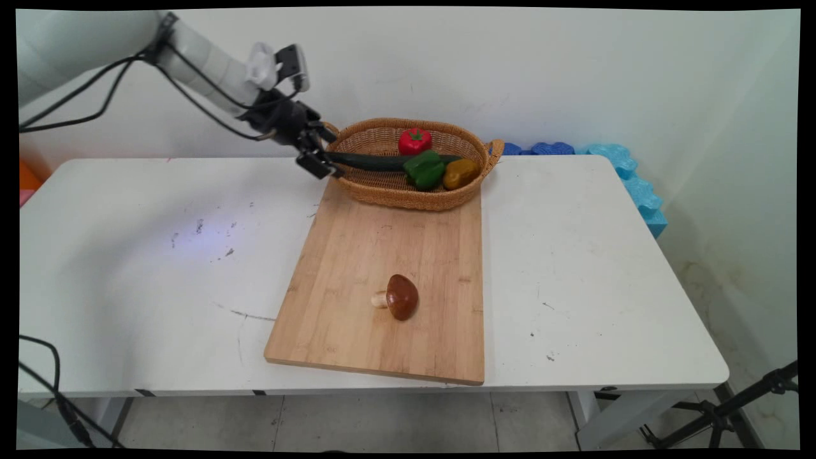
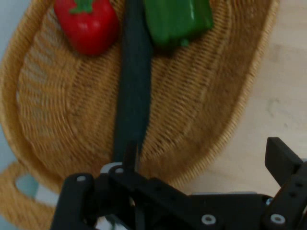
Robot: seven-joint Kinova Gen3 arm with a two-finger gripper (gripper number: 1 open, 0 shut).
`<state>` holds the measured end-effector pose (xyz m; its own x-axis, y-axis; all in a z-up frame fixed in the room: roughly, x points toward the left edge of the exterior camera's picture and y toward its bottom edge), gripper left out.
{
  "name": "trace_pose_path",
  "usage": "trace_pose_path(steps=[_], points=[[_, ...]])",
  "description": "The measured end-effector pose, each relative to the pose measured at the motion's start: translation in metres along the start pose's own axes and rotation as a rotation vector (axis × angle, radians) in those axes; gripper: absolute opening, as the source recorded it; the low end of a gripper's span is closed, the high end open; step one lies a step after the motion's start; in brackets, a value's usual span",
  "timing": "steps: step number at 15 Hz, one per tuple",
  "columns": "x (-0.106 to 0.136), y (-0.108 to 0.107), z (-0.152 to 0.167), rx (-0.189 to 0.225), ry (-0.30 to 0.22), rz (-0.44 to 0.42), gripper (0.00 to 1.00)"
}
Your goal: Pick up the cucumber from the vegetable basket
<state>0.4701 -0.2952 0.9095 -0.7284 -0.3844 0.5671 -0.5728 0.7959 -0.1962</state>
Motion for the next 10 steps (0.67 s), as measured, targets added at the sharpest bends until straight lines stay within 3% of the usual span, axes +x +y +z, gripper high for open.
trace_pose_path(steps=[5,10], points=[[0.029,-0.017,0.04,0.037,0.006,0.067,1.0],[0.041,-0.027,0.08,0.054,-0.014,0.136,1.0]])
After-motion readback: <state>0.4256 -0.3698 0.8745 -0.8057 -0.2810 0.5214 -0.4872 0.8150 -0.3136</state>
